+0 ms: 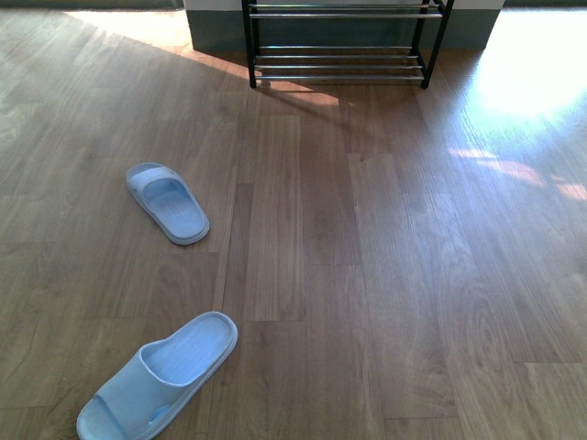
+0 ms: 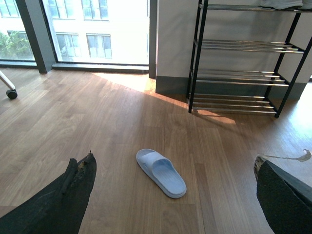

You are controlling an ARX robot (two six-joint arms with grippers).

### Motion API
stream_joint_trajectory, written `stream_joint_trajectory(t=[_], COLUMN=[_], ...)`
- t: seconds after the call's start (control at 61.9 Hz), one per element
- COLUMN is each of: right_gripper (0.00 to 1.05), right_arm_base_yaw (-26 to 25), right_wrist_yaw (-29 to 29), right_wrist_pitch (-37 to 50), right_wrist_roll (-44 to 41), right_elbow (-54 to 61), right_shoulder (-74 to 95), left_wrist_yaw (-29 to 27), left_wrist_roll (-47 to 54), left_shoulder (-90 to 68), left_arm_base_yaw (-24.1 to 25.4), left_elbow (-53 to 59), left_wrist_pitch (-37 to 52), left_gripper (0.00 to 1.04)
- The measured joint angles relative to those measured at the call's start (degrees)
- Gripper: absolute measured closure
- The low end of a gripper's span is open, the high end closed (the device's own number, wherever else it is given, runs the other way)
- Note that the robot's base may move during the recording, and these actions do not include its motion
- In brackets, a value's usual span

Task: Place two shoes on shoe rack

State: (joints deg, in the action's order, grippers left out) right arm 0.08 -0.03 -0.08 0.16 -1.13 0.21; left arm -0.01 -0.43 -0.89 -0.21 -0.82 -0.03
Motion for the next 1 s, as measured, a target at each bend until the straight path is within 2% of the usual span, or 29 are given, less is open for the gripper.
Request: stream_joint_trajectory(t=[1.002], right_gripper=[0.09], right_arm_base_yaw=[0.00], right_wrist_yaw=[0.15], right_wrist_pitch=[0.00], right_wrist_roll=[0.02], right_elbow=[0.00], right_shoulder=[0.00], left_wrist_yaw=[0.02], left_wrist_roll=[0.00], left_shoulder=[0.00], left_arm_base_yaw=[0.00], left_elbow=[0.00], left_wrist_pitch=[0.00], left_gripper=[0.09])
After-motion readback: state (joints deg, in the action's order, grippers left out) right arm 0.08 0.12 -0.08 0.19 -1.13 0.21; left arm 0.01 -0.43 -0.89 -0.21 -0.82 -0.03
